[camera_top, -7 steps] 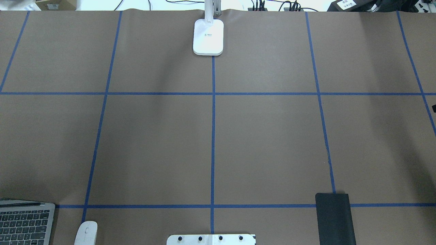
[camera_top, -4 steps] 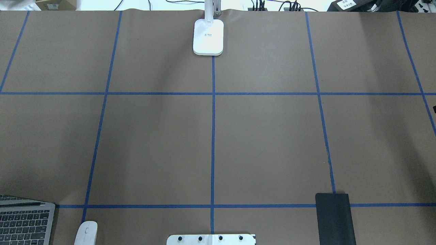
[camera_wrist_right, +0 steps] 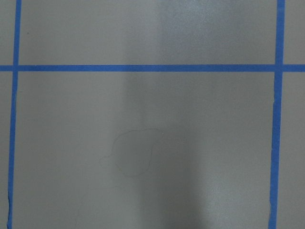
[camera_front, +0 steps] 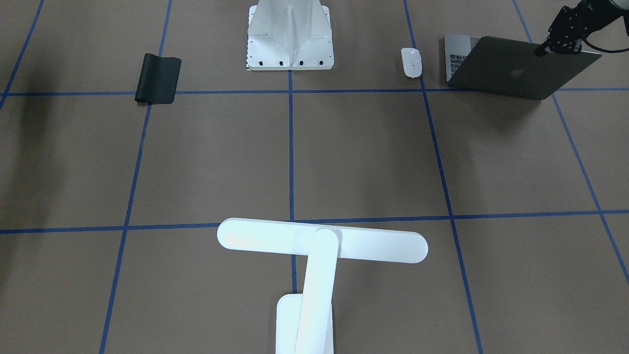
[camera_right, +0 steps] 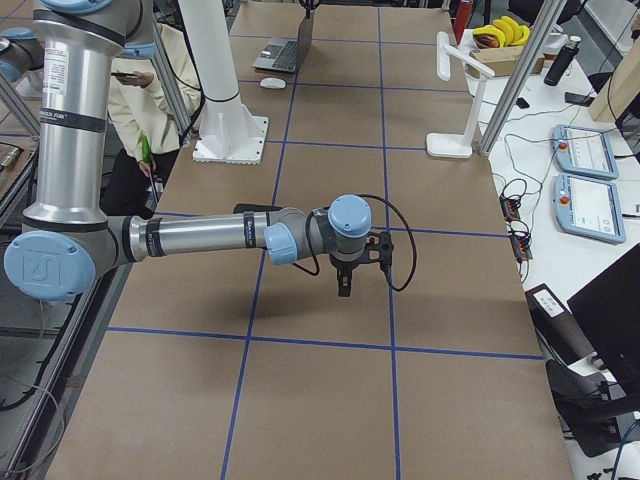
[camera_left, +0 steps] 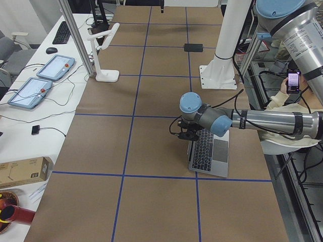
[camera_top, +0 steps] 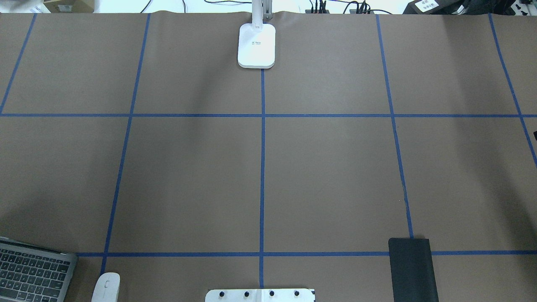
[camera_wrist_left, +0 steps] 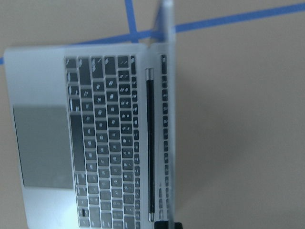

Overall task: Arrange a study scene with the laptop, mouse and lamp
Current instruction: 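Grasp the open silver laptop by its screen edge with the left gripper, then carry the laptop with the left gripper toward the lamp and set it down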

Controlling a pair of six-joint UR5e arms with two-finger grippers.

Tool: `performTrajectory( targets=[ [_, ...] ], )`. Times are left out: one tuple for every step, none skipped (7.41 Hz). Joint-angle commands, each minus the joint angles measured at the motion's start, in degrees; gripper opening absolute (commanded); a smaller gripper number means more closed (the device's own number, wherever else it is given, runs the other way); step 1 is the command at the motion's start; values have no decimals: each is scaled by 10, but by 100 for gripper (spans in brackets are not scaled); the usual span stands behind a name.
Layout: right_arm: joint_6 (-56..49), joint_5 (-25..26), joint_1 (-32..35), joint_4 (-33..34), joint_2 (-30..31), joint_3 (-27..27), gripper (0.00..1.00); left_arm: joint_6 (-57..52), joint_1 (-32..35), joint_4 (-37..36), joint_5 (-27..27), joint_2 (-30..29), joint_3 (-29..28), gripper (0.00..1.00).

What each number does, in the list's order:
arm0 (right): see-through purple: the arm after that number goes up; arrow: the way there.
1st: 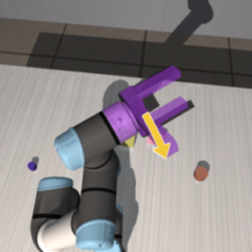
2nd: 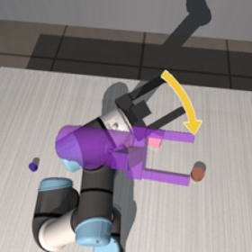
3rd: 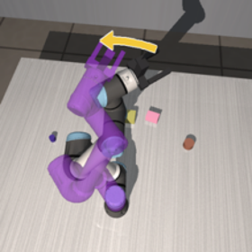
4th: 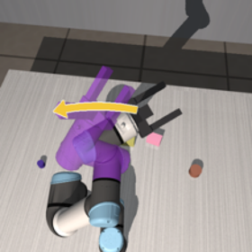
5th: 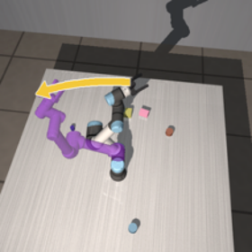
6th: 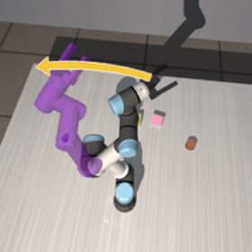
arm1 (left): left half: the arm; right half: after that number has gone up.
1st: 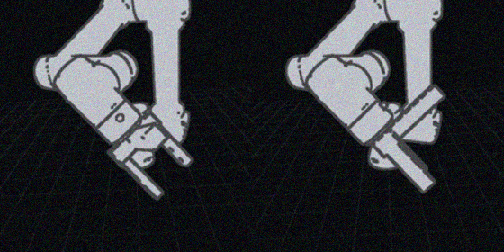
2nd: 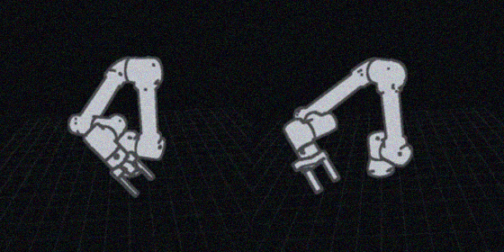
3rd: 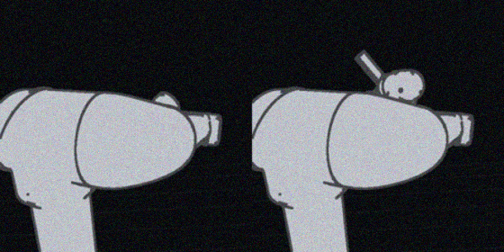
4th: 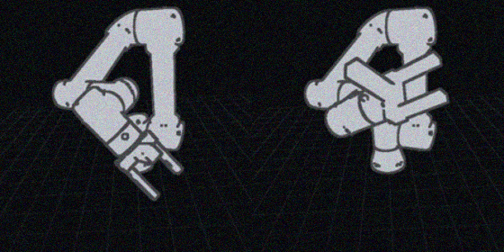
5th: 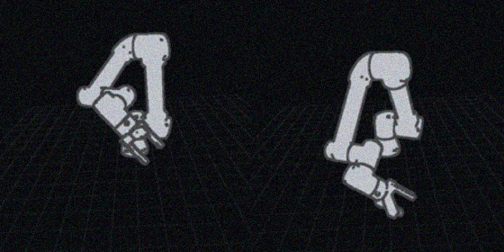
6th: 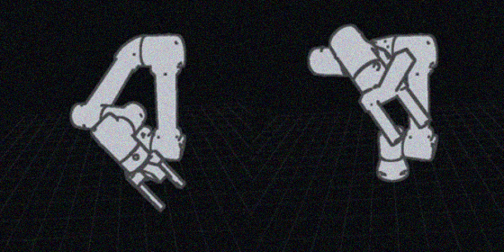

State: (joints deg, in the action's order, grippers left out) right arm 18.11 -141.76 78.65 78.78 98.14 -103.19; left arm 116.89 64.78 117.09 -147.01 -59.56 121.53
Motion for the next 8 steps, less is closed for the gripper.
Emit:
performTrajectory(
  targets=[
    [0, -5, 0, 2, 4, 2, 100, -2, 2, -21, -35, -40, -9, 0],
    [0, -11, 0, 2, 6, 3, 100, -5, 13, -57, -35, -79, -9, 0],
    [0, -11, 0, 3, 7, 3, 100, -5, 24, -105, -35, -130, -9, 0],
    [0, -12, 0, 3, 7, 6, 100, -5, 38, -161, -31, -186, -9, 0],
    [0, -13, 0, 4, 8, 8, 100, -5, 43, -206, -28, -235, -9, 0],
    [0, -13, 0, 4, 14, 10, 100, -5, 50, -267, -15, -299, -12, 0],
    [0, -13, 0, 4, 15, 12, 100, -3, 54, -342, 5, -384, -23, 0],
    [1, -13, 0, 6, 22, 14, 100, 3, 51, -398, 30, -464, -38, 0]
  ],
)
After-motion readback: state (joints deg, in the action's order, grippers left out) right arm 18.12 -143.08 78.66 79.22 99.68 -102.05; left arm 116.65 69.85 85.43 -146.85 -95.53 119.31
